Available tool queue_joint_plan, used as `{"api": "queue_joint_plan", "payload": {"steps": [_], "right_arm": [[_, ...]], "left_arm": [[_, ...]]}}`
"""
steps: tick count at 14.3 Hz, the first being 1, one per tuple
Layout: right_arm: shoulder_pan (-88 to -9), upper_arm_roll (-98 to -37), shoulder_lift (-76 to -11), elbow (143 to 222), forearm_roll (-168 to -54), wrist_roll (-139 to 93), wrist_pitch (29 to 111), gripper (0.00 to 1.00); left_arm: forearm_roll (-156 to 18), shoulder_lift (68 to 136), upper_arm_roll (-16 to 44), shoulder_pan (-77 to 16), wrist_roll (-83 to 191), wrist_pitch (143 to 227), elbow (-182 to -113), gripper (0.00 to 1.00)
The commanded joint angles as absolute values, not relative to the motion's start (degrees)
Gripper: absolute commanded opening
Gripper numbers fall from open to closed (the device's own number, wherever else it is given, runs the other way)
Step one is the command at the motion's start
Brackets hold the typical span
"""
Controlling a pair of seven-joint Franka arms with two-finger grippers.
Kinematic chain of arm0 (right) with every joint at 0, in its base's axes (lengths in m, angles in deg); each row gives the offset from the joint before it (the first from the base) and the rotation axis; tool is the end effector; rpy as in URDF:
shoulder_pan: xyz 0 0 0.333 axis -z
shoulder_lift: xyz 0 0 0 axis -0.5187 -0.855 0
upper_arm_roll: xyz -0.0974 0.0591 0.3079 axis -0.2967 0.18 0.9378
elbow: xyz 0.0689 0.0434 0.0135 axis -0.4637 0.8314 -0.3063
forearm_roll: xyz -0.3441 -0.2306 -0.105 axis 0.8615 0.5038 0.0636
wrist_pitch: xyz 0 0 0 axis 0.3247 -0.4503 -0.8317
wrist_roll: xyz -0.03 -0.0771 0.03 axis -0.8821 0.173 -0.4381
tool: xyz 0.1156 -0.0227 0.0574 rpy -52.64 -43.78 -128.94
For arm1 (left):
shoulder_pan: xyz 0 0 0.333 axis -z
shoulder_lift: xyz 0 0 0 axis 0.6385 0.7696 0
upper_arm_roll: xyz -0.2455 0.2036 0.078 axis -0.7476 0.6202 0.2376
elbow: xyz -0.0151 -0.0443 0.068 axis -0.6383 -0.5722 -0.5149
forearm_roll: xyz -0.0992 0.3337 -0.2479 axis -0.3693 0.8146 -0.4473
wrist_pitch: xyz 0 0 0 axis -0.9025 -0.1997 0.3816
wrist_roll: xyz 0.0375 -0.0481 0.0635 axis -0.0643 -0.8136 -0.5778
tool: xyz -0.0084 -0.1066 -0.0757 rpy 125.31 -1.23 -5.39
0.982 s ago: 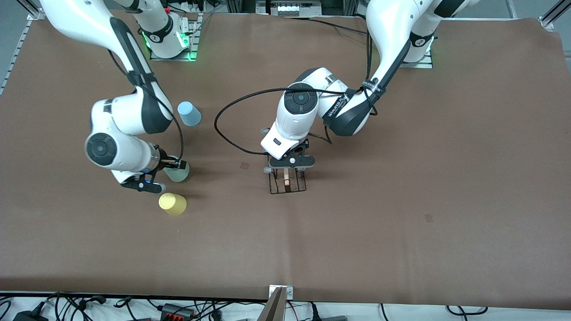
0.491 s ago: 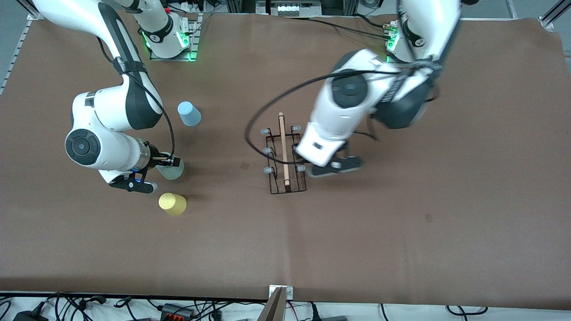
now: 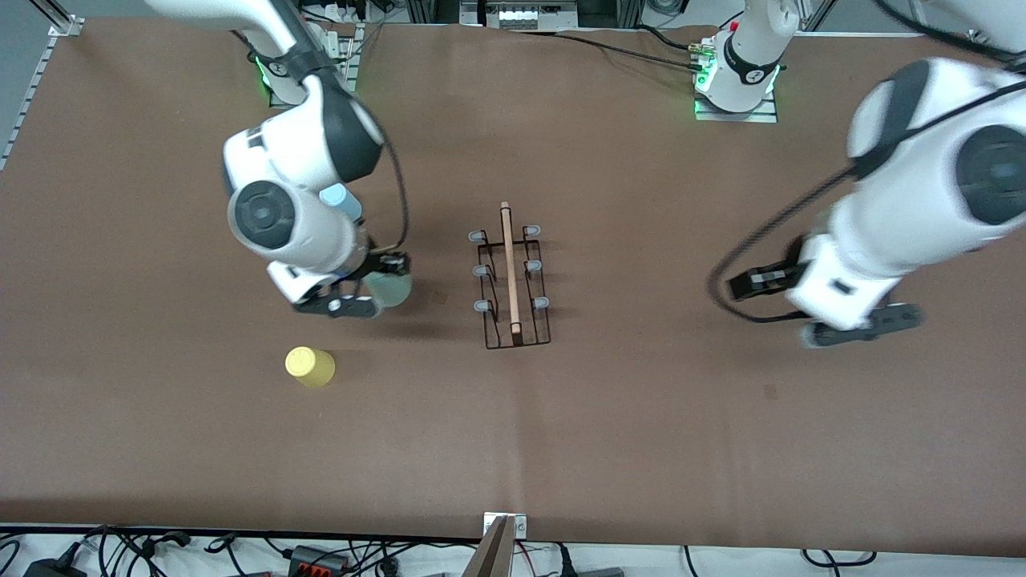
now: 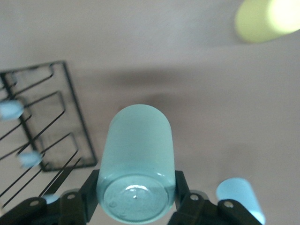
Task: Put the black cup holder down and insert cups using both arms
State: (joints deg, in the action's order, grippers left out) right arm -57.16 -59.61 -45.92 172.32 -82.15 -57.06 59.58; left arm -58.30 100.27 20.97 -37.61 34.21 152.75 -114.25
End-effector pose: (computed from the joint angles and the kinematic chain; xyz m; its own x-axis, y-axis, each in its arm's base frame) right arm 0.6116 0.3410 0.3566 0.9770 -0.0556 -0.2059 -0.0669 -0.9966 -0.0481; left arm 0.6915 -0.1274 0.5414 0.9650 0.2427 -0.0995 0.2436 -0.9699 -0.0035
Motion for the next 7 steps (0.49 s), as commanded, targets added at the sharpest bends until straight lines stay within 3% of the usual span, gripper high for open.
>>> {"api": "queue_joint_plan", "payload": {"steps": [1,7], "right_arm": [[-59.6,-60.1,-46.0,171.0,-84.9,-59.6,56.3,0.36],[-64.2,-60.1,-46.4,171.0,-88.6,-62.4,56.8,0.36]], "left_arm": [[-57.5,96.0,20.5,-41.6,38.4,148.2,-115.3,1.0],[-53.7,95.4,20.4,-43.0,44.4,148.0,-116.2,1.0]]}}
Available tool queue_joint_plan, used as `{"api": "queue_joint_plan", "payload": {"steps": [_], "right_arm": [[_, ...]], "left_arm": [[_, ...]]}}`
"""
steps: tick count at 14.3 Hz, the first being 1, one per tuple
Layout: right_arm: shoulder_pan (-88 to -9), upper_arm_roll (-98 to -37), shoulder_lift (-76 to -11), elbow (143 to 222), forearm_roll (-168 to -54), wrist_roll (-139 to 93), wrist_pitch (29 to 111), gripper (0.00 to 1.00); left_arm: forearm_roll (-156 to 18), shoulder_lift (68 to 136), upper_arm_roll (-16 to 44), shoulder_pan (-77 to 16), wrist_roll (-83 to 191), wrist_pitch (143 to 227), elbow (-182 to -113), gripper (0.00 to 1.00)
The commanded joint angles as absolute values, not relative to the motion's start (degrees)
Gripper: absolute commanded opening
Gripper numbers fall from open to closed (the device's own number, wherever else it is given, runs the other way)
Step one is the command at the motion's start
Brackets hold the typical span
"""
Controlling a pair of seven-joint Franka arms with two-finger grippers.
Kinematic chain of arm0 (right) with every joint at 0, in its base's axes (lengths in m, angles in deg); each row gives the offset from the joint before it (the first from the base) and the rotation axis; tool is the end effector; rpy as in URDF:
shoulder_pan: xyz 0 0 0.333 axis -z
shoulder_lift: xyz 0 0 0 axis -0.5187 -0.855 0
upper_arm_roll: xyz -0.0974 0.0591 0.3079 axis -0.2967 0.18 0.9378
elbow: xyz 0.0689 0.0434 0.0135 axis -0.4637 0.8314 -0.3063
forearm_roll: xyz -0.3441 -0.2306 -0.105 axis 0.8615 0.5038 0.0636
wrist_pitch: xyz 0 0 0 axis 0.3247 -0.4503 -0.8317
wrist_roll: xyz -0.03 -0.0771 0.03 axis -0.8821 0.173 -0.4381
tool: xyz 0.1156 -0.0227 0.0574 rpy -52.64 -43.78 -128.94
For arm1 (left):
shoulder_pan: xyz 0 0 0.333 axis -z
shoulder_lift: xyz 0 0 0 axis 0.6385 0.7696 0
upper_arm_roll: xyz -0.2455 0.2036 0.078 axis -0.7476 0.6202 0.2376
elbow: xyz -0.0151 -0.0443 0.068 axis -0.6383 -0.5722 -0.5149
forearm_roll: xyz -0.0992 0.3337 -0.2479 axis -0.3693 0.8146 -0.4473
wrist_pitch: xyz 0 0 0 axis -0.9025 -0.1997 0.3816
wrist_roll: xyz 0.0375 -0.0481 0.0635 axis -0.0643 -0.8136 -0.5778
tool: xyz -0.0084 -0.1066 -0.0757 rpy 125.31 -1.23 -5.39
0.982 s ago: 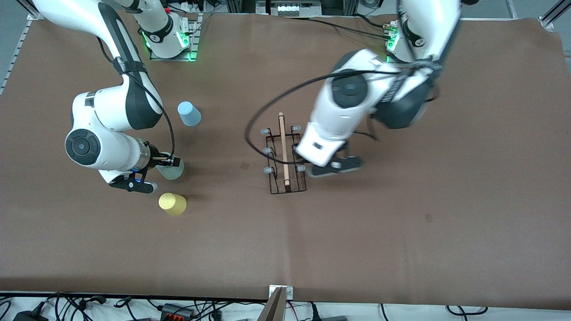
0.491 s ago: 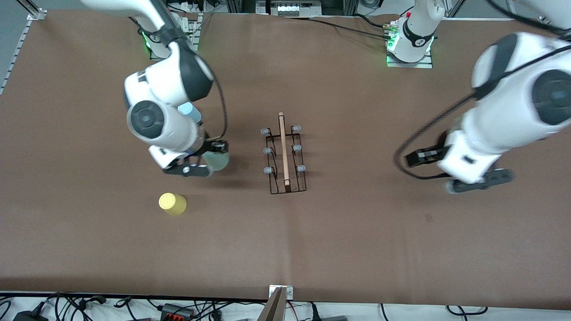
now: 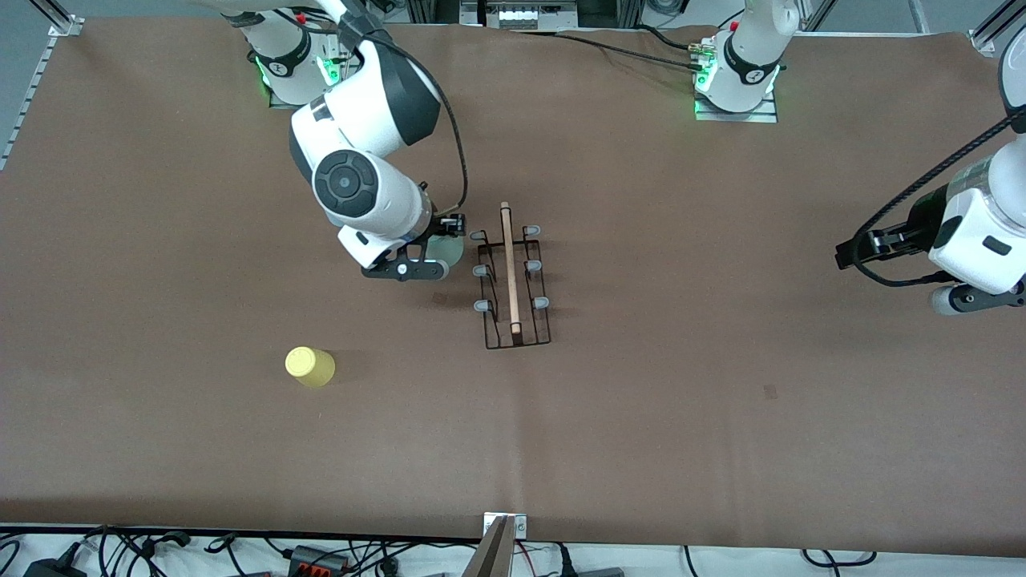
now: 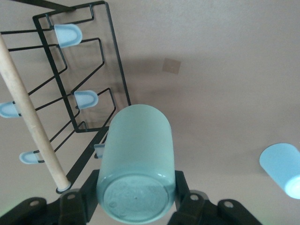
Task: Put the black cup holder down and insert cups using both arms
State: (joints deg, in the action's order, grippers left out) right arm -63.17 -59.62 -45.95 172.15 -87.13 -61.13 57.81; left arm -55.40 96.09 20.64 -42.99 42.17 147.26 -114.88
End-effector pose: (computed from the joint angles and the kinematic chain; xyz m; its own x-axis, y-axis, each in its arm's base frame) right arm 0.5647 0.4094 0.3574 0.9598 -0.0403 -0.2777 -0.0653 -0.9945 -0.0815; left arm 0.6705 -0.0578 0.5788 0.9734 0.1996 -0.1123 0.1940 -0.9792 -0.0589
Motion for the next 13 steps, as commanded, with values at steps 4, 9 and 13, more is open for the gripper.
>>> {"api": "queue_joint_plan", "payload": {"steps": [4,9,13], "right_arm": [[-66.4,-60.1,-47.3,170.6,-89.3,-64.4,58.2,0.36],[-67.5,-60.1,-49.2,169.8,-89.3,-64.5,59.5,0.36],[-69.0,-60.1,-51.0,169.7,-89.6,-64.5,60.8,0.36]], "left_arm": [[-54.3,94.5,21.2,-45.1,53.1,151.0,-119.6,1.0],[-54.9,80.7,30.3,-37.6,52.5,162.1,-140.8,1.0],[-54.9,81.3,30.3,-38.2,52.8,162.2,-140.0,1.0]]}}
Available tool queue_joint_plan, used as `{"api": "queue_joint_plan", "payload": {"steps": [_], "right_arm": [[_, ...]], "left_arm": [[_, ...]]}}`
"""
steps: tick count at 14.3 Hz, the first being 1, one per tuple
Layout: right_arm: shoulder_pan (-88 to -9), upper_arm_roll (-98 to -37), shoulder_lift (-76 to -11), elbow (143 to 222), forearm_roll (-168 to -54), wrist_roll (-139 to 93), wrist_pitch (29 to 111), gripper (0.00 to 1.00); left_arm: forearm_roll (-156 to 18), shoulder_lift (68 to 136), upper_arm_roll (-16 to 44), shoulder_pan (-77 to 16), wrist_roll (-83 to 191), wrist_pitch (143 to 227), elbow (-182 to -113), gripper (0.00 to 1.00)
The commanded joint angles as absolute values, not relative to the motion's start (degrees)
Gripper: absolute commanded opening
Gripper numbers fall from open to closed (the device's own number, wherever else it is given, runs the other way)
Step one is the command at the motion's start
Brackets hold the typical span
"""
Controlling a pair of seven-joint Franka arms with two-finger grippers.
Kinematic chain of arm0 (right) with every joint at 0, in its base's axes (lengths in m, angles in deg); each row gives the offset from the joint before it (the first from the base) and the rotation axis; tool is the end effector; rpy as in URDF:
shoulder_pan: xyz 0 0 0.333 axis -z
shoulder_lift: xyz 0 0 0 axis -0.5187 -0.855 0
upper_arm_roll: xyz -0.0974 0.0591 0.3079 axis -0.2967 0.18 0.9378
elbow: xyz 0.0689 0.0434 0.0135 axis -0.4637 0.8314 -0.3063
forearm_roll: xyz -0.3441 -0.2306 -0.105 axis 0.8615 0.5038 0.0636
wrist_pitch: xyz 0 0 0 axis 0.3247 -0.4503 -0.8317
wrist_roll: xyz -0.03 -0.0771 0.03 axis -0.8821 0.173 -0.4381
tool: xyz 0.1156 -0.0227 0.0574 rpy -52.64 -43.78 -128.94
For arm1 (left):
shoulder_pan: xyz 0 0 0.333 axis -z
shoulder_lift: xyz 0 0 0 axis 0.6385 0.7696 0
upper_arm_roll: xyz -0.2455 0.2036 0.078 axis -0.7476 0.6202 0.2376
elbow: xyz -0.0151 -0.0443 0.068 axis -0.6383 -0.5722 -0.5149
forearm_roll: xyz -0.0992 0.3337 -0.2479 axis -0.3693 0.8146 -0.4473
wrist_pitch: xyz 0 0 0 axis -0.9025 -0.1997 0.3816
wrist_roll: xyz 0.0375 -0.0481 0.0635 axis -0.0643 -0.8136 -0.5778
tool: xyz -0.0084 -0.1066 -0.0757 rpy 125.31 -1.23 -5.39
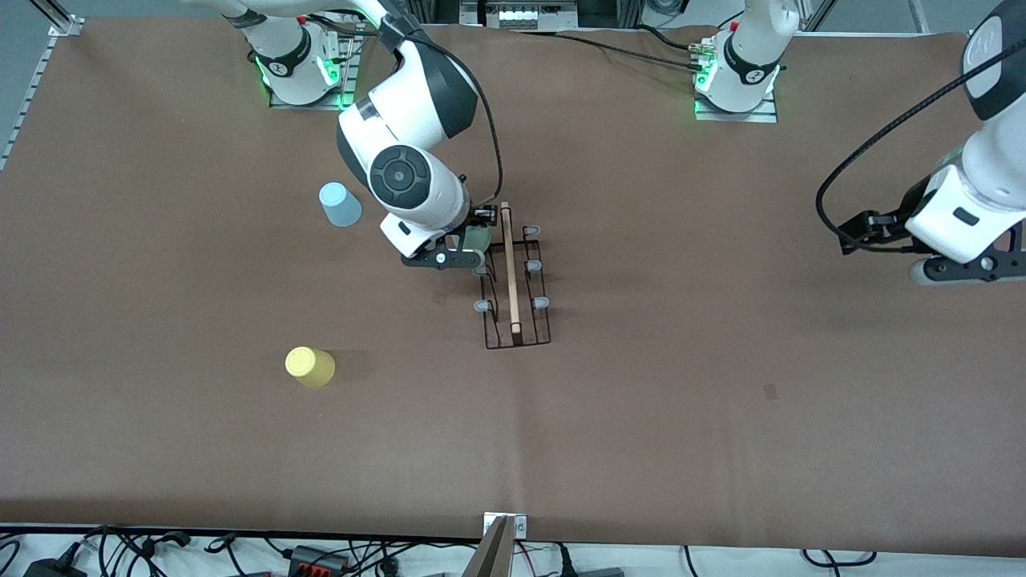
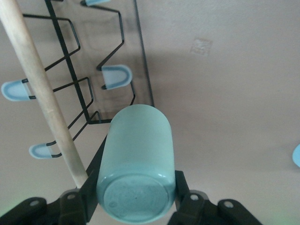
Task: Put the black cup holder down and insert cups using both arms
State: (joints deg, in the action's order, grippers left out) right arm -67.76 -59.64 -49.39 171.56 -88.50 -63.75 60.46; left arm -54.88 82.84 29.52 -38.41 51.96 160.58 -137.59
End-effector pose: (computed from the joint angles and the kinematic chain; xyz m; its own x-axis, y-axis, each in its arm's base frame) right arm 0.5374 0.4600 0.3236 0.9547 -0.0259 -0.2965 -0.0518 -0.9955 -0.0798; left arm 0.6248 -0.0277 0.5473 0.9956 0.0798 -0.0499 0.0746 -0.9922 -0.0994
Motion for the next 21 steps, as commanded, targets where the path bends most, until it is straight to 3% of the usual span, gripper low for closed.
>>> {"api": "queue_joint_plan", "payload": {"steps": [1,3,4,5,10,13,15,21], "right_arm": [[-69.0,-60.1,-51.4,169.7,-89.6,-64.5,60.9,0.36],[-69.4,-60.1,-52.5,169.8,-89.6,-64.5,61.3,0.4],[-69.6,-60.1,-53.1,169.8,-89.4,-64.5,61.2,0.79],[-69.4,-60.3,-53.0,169.8,-89.2,-64.4,61.2,1.0],[-67.3,-62.0,-50.4,163.5,-88.6,-73.4,57.1,1.0],[-66.2,-71.0,-50.3,158.7,-84.1,-73.0,54.2,1.0],[-64.6,-76.1,-52.3,158.5,-81.5,-71.7,55.0,1.0],[-52.3,-76.6,-60.9,158.2,-81.9,-50.7,66.5,1.0]], "left_arm": [[-55.0,81.3,30.2,-38.2,52.4,162.1,-140.0,1.0],[-57.7,81.2,30.3,-38.3,52.3,161.9,-140.0,1.0],[-59.3,81.3,30.7,-38.4,52.1,162.0,-140.2,1.0],[-60.3,81.3,30.8,-39.1,51.8,162.1,-140.3,1.0],[-61.4,81.5,30.8,-40.0,51.9,161.9,-140.1,1.0],[-61.2,81.7,30.3,-39.9,51.7,162.0,-140.0,1.0],[-60.8,82.0,30.3,-39.9,51.7,162.3,-139.9,1.0],[-60.8,81.8,30.9,-40.8,52.8,161.1,-139.8,1.0]]}}
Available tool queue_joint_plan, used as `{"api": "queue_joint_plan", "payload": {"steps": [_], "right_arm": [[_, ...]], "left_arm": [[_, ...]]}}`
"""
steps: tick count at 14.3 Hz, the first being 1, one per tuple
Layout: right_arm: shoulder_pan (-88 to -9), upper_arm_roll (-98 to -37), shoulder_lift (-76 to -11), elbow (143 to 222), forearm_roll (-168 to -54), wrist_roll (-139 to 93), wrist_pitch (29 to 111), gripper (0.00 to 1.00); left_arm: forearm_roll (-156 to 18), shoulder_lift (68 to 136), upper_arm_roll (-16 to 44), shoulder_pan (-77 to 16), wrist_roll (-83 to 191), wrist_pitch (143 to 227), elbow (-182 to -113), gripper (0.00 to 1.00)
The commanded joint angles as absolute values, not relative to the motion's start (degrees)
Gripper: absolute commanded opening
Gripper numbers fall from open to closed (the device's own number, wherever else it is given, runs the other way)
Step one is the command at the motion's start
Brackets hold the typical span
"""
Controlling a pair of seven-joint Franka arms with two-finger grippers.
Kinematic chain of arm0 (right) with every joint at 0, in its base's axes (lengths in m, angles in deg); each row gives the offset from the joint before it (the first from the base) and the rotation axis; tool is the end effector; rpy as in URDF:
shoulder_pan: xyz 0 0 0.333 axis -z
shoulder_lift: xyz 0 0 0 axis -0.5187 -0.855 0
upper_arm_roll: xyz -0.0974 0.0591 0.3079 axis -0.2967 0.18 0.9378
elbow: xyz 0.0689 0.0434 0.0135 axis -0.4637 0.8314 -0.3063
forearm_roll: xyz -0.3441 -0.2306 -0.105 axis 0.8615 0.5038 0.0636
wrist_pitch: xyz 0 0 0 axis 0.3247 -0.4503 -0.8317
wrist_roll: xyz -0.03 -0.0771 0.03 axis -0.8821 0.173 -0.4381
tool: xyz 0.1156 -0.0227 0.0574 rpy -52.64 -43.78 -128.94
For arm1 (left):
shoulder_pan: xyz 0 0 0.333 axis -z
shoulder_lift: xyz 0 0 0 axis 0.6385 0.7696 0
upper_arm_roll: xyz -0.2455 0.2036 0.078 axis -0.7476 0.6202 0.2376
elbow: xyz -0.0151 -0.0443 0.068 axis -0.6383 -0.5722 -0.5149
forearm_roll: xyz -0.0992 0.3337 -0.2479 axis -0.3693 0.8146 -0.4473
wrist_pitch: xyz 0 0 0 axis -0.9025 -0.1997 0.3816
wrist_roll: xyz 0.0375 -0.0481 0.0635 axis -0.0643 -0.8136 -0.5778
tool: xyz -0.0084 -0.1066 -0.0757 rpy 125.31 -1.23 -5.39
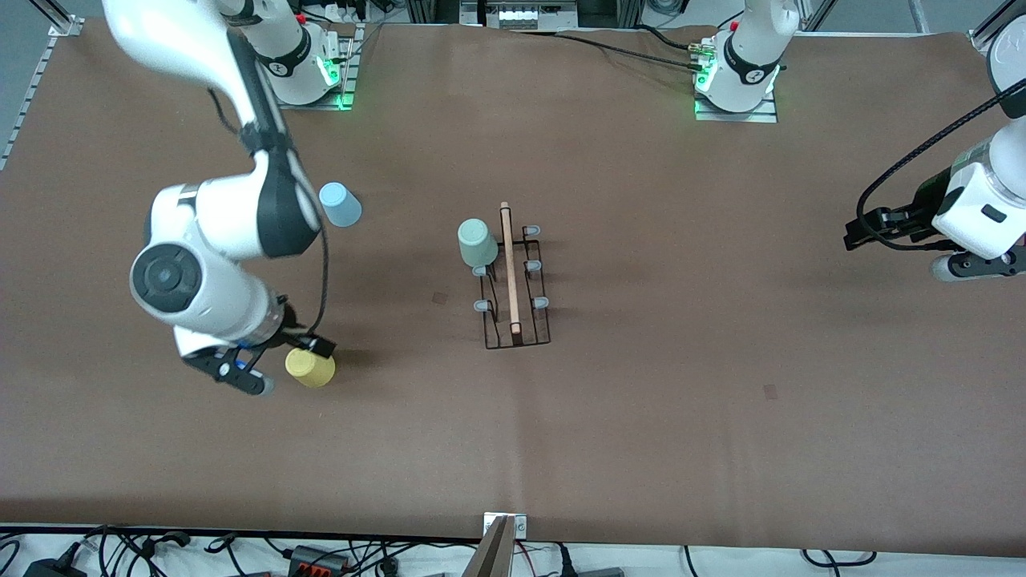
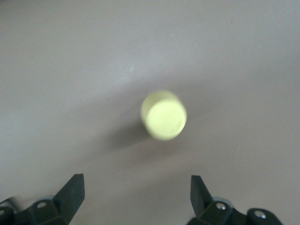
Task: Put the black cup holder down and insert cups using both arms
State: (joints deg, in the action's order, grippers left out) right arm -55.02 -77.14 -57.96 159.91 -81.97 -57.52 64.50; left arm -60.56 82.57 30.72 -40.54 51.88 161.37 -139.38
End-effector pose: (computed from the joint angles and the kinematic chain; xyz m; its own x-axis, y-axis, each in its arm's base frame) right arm 0.7453 0.1651 0.3258 0.9344 -0.3558 -0.0167 -0.3545 -0.9336 0.0524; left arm 0.6227 -0.0045 0.5350 0.9865 0.1446 -0.0768 0.1445 -0.9895 -0.0067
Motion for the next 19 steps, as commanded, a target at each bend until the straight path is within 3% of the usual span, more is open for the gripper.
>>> {"api": "queue_joint_plan", "payload": {"steps": [1,5,18,19], "right_arm": [[-51.4,-76.5,-62.1,158.2,-82.0,-46.9,68.7,1.0],[-51.1,-76.2,-65.6,158.2,-82.3,-44.4,73.8,1.0],[-50.6,-75.0,-69.4,159.1,-88.1,-37.9,72.3,1.0],[-50.6,-75.0,-69.4,159.1,-88.3,-37.6,72.3,0.84]], "left_arm": [[-60.8,81.8,30.8,-40.8,52.8,161.3,-139.7,1.0],[-60.8,83.1,30.6,-40.6,52.8,162.0,-137.8,1.0],[-60.8,84.7,30.5,-40.7,52.8,161.9,-136.0,1.0],[-61.2,84.7,30.5,-40.8,52.8,161.9,-136.0,1.0]]}}
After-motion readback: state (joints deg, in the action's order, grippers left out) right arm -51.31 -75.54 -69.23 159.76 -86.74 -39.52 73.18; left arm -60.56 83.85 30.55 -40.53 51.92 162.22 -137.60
